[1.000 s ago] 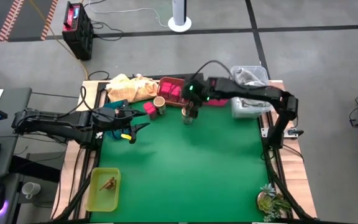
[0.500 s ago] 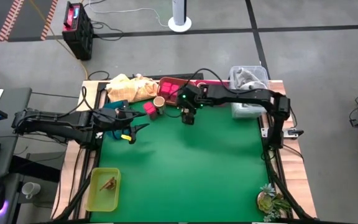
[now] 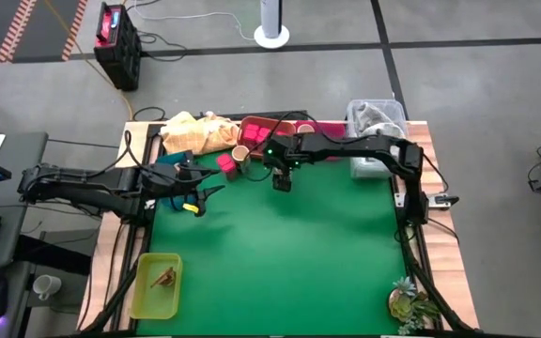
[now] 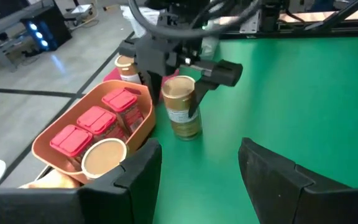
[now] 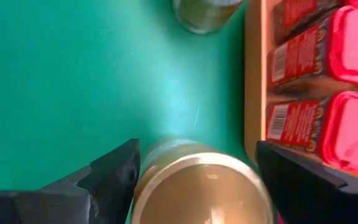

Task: Sort spices by type
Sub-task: Put the right big brown seasoning bottle into the red bin, then put the big brown seasoning bottle into the red bin

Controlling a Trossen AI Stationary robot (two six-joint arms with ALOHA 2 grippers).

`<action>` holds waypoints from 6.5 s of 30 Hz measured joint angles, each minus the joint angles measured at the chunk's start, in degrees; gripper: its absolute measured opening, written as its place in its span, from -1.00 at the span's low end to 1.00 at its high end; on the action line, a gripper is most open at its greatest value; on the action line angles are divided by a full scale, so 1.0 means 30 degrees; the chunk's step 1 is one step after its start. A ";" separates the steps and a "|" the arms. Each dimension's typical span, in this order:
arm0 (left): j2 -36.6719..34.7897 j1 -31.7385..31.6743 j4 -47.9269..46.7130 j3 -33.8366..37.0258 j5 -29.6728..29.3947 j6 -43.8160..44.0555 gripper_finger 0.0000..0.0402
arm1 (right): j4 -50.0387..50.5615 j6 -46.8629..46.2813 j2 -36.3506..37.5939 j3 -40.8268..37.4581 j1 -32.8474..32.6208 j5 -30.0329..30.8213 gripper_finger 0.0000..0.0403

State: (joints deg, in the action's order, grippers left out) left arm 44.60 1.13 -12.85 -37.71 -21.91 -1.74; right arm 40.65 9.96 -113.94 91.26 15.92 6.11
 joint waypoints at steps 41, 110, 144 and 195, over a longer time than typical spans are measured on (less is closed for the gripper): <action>0.0000 -0.0007 -0.0033 0.0000 -0.0920 -0.0161 0.02 | 0.6014 -0.2980 0.4773 0.0640 0.0968 0.2462 0.46; 0.0007 -0.0036 -0.0239 0.0000 -0.1157 -0.1616 0.02 | -0.3884 -0.1326 0.3651 -0.1420 -0.0289 -0.0451 0.64; 0.0044 -0.0044 -0.5066 -0.0007 -0.1808 0.4187 0.02 | -0.2000 0.1836 -0.5561 0.9923 0.0809 -0.2142 0.64; 0.0000 -0.0007 -0.4252 0.1204 -0.1620 0.4572 0.02 | 0.1374 0.2172 -0.5532 0.9887 0.1102 -0.3949 0.50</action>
State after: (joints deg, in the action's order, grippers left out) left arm 44.60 1.10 -25.61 -34.10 -26.77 11.98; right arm 44.77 16.48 -130.53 120.92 19.22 -5.74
